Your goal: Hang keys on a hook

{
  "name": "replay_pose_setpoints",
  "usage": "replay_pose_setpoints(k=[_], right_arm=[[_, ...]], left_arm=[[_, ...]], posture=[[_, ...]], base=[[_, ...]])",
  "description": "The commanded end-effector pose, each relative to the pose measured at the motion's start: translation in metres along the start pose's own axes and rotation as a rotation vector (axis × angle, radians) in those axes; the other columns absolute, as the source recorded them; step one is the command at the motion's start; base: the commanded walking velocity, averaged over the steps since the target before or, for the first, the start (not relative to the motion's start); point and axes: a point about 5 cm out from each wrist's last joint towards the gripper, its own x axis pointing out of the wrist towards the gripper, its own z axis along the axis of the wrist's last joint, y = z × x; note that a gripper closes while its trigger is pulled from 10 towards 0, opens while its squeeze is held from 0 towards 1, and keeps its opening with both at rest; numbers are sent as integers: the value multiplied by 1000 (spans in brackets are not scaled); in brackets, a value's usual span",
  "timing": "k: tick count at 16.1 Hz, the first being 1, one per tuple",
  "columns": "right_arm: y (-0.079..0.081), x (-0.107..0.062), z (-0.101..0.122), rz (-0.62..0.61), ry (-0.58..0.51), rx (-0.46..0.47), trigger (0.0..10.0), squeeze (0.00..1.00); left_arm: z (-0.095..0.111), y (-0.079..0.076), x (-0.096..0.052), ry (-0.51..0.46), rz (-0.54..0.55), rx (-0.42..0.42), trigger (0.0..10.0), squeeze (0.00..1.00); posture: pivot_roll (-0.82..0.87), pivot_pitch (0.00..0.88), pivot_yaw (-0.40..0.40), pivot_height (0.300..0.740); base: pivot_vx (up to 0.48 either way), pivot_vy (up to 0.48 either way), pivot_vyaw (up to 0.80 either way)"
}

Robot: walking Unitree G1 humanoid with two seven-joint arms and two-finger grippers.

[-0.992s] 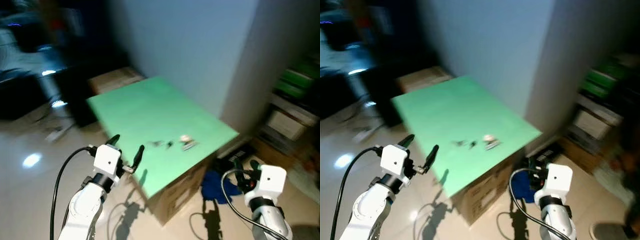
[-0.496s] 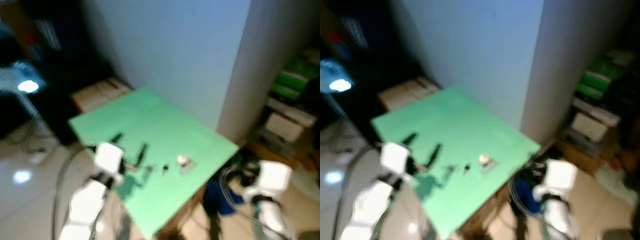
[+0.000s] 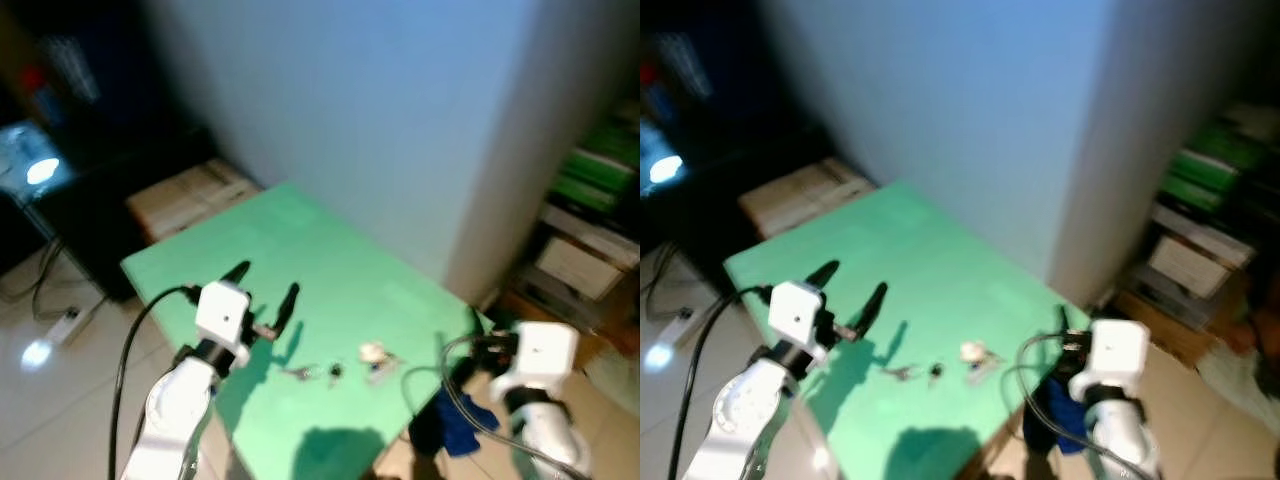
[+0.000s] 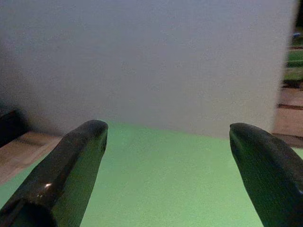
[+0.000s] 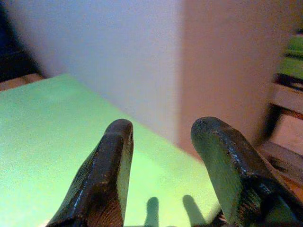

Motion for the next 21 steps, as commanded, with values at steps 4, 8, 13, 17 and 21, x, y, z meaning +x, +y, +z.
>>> replay_pose_setpoints(k=[4, 8, 13, 17, 21], right_arm=[[0, -2, -7, 18, 55, 14, 10000, 0], [11, 13, -22, 197, 207, 4, 10000, 1000], [28, 29, -33, 377, 303, -68, 10000, 1000], [10, 40, -38, 307, 319, -109, 10000, 1000], [5, 42, -44, 468, 343, -93, 10000, 1000]], left_arm=[[1, 2, -2, 17, -35, 32, 10000, 0], [4, 0, -4, 30, -130, 80, 10000, 0], [18, -3, -10, 30, -319, 90, 10000, 0], [26, -9, -16, 38, -409, 52, 10000, 0], [30, -6, -21, 60, -416, 49, 10000, 0]], posture=[[-82, 8, 88, 740], [-64, 28, 109, 740], [-24, 52, 111, 740], [7, 74, 110, 740], [23, 90, 119, 740]], base=[[0, 0, 0], [0, 0, 0], [0, 0, 0], [0, 0, 0], [0, 0, 0]])
